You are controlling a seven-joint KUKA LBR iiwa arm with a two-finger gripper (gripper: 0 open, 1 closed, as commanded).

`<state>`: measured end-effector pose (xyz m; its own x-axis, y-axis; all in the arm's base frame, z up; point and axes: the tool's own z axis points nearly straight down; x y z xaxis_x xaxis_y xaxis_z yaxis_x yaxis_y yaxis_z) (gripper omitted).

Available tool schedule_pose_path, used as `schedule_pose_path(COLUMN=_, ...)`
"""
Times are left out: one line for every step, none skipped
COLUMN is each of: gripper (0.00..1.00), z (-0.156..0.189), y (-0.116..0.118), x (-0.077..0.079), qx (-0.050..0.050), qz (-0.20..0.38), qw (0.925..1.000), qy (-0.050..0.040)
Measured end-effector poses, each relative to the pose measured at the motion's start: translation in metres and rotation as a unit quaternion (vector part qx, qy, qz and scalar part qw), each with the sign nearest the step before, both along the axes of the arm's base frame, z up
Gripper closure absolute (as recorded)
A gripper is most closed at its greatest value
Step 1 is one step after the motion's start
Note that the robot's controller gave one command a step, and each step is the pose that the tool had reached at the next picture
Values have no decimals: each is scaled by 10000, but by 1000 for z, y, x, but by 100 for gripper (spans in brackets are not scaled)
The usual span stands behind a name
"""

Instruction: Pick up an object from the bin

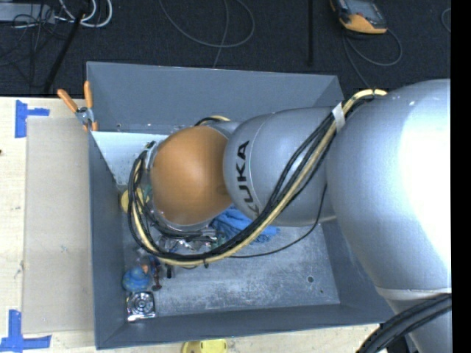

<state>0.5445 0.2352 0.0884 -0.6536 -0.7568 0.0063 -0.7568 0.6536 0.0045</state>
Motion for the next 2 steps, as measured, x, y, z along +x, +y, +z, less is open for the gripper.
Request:
schedule_pose_path(gripper=100, z=19, y=1, x=1, qx=9, qz=1, qw=10000, qy=-24)
schedule_pose_path(gripper=100, z=32, y=1, x=2, qx=16, qz=3, qw=10000, qy=-43)
